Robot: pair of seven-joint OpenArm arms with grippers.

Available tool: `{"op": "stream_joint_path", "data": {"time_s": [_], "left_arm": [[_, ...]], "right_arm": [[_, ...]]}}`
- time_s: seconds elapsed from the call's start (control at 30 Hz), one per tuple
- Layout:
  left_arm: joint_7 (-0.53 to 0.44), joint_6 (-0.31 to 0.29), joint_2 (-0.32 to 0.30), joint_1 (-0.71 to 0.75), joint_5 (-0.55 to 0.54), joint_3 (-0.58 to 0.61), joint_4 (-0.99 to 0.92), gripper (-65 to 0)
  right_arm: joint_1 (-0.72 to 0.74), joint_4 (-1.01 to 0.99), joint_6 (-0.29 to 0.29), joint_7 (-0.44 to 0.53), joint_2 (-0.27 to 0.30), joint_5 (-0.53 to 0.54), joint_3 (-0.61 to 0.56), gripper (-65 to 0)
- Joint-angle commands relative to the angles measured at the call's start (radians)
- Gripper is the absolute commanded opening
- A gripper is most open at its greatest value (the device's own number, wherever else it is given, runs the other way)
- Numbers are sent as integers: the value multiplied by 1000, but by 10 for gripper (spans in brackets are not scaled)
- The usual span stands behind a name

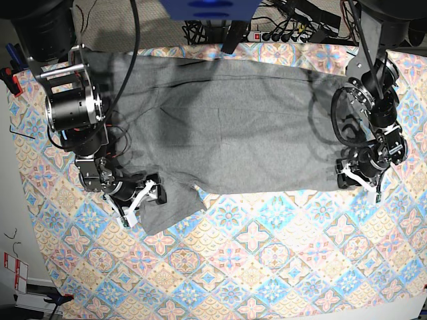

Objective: Fold the T-shirt properly
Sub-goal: 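Grasp the hem corners with both grippers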

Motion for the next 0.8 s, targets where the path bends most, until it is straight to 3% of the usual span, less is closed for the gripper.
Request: {"op": "stream_joint_path", "data": {"time_s": [0.0,0.07,0.13,0.23,0.37,0.53,0.77], "left_arm": [[42,-9,-11,-5,22,2,-1,-382],[44,-9,7,-5,22,5,-2,-383],[48,-9,21,-2,24,6,-2,-384],[50,-9,29,20,56,6,-2,-442],[48,-9,78,41,164,6,4,-594],[42,-9,99,50,182,5,11,-614],[102,-9,130,52,182,5,214,-624]], "right_arm": [[4,-2,13,-62,-16,-20,-5,-208],[4,-2,31,-62,-21,-20,-5,-219],[4,-2,36,-62,-21,-20,-5,-275],[4,-2,36,-62,-21,-20,-5,-417],[4,-5,36,-69,-21,-17,1,-646],[10,1,36,-135,-15,-17,3,-644],[8,102,36,-204,16,-15,52,-644]]}}
